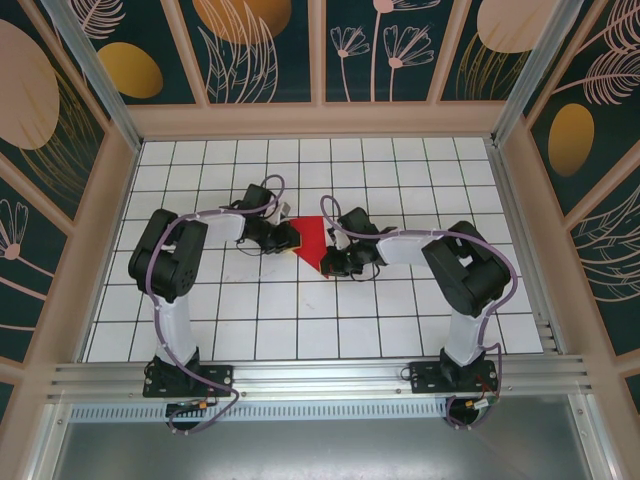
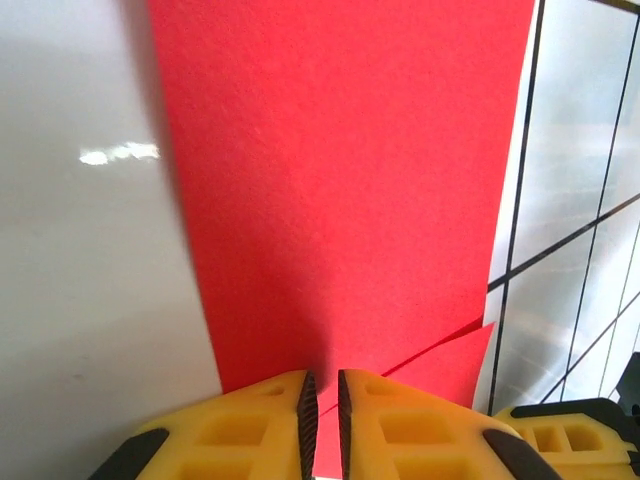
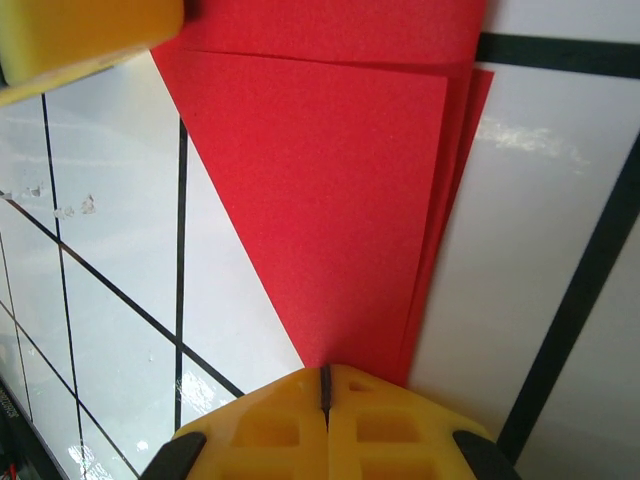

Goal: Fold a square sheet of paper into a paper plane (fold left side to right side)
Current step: Third fold the triangle at the center of the table.

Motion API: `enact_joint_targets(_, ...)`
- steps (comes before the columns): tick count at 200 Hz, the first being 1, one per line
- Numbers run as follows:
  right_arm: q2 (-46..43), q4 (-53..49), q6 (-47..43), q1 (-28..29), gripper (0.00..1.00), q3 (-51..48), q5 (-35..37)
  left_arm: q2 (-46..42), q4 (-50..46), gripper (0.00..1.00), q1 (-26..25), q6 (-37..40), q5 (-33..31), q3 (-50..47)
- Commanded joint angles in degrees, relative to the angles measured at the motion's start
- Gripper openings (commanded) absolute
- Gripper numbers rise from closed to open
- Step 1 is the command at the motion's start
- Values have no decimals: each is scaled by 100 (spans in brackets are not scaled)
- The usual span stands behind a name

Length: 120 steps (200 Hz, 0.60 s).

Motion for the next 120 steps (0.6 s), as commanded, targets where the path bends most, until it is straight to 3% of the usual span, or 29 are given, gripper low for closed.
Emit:
enact_joint_targets(1,309,-1282,-62,-71,0,-452,671,261,-247,22,461,367,-1363,59)
enact_joint_targets(50,39,-569,-30,-56,0,-460,350,-535,-381,44,599,333,-1149,63)
enact_joint_targets(63,-98,-304,-47,-62,0,-421,252,-811,-322,46,599,278,-1026,-76)
enact_joint_targets(120,-764,163,-437,-79,18,-197,125,-1833,766,49,587,-481,64,-1376)
